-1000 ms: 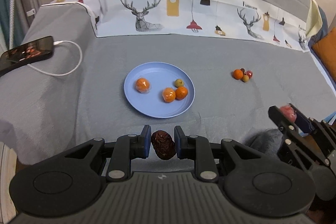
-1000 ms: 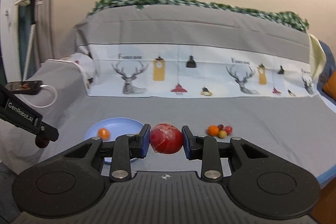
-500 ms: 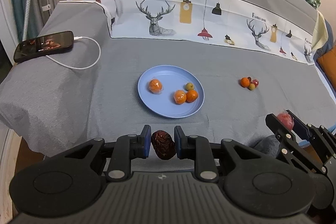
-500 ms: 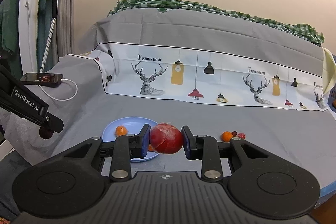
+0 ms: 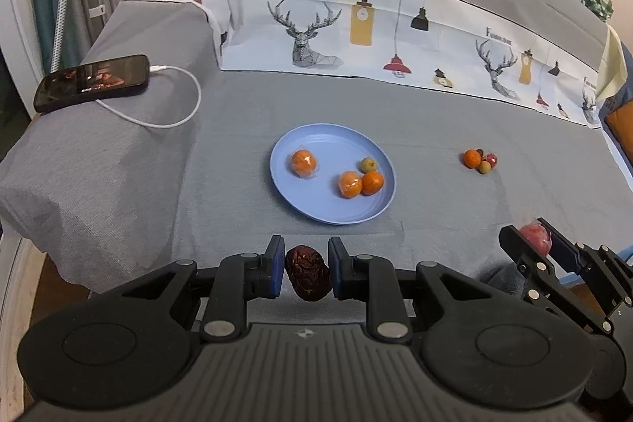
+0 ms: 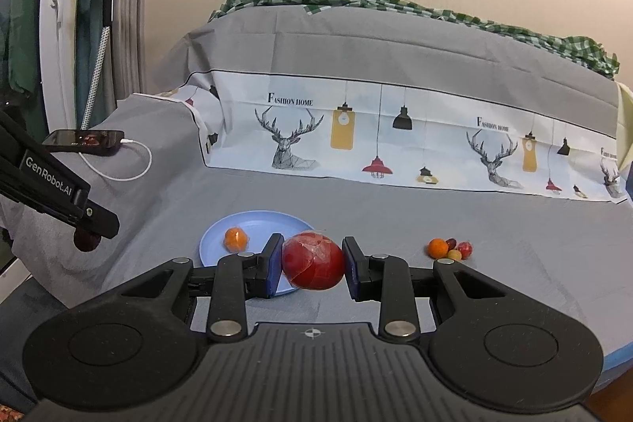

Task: Organize fruits
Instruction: 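Carry the date and red fruit over the blue plate and open both tools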

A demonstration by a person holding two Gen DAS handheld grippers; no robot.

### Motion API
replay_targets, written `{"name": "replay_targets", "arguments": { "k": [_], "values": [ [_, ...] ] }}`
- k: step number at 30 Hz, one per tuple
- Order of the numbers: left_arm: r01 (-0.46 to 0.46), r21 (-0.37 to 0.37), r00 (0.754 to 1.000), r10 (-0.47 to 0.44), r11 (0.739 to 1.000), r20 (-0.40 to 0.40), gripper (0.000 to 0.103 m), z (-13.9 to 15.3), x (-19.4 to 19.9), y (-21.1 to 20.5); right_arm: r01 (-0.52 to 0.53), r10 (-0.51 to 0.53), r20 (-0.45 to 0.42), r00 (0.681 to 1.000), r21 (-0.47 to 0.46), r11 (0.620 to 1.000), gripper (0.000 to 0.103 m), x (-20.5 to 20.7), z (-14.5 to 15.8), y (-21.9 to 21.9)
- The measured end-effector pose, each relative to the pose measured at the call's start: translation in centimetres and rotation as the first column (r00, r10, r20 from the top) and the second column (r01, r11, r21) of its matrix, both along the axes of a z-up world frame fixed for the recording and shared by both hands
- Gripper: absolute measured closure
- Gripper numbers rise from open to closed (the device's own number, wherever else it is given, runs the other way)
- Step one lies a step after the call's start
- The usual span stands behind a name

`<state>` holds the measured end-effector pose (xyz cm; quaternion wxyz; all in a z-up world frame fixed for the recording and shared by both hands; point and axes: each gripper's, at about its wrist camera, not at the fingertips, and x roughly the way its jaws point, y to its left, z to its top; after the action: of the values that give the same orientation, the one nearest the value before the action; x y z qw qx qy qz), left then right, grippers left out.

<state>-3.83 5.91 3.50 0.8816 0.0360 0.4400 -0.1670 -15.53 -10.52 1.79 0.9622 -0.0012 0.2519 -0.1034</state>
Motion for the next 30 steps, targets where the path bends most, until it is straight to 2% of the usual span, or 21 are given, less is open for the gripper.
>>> {"name": "replay_targets", "arguments": {
  "k": [7,15,24,30],
  "values": [
    [-0.024,0.005,0.999,0.024,1.0,-0.022,0.078,-0.9,1.2,0.5,-0.029,0.03,-0.033,0.999,0.009,1.0,0.07,0.9,-0.9,0.0],
    [-0.011,0.018,0.999,0.011,1.0,-0.042,0.077,-2.0,3.6,-0.5,-0.048,0.049,-0.067,0.997,0.015,0.999,0.07,3.1,-1.6,-0.3],
    [0.014,0.017,0.997,-0.012,1.0,-0.072,0.078,-4.4,9.3,-3.3,-0.09,0.094,-0.134,0.987,0.038,0.995,0.07,8.1,-4.1,-0.8],
    [0.046,0.034,0.995,-0.043,0.998,-0.092,0.077,-7.2,13.8,-5.6,-0.123,0.129,-0.175,0.976,0.042,0.991,0.07,12.6,-6.5,-1.0]
  ]
}}
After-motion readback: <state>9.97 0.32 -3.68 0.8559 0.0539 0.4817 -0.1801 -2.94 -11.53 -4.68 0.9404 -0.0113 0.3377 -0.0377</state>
